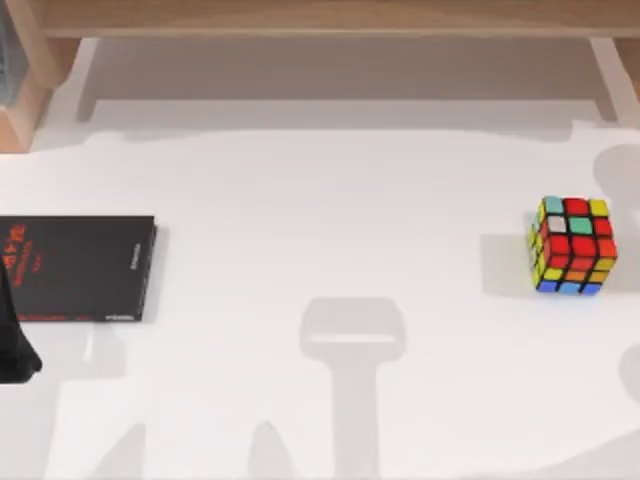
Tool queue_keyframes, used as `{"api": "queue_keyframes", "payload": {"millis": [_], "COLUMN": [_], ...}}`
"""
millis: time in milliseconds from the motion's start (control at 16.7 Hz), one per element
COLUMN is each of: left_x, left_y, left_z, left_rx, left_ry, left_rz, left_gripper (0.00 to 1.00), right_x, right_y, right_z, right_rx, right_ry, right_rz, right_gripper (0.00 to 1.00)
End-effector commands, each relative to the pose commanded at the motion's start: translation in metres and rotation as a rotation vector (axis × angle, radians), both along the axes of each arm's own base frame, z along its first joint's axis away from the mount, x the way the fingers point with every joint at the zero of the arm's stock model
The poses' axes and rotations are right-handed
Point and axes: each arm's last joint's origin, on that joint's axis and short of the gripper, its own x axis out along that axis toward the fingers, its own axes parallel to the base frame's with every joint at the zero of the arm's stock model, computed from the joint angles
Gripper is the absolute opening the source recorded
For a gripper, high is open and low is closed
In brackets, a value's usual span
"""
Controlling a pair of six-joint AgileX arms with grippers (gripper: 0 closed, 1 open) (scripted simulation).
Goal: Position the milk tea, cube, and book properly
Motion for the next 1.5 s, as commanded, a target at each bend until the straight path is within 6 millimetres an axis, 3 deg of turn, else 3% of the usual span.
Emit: {"api": "queue_keyframes", "payload": {"millis": [300,720,1080,1500], "left_x": [0.0,0.0,0.0,0.0], "left_y": [0.0,0.0,0.0,0.0], "left_z": [0.0,0.0,0.0,0.0], "left_rx": [0.0,0.0,0.0,0.0], "left_ry": [0.0,0.0,0.0,0.0], "left_rz": [0.0,0.0,0.0,0.0], "left_gripper": [1.0,1.0,1.0,1.0], "right_x": [-0.011,-0.011,0.021,0.063], "right_y": [0.0,0.001,0.013,0.07], "right_z": [0.036,0.042,0.095,0.17], "right_rx": [-0.009,-0.005,0.122,0.417], "right_ry": [-0.024,-0.028,-0.063,0.149], "right_rz": [-0.004,0.004,0.09,0.236], "right_gripper": [1.0,1.0,1.0,1.0]}}
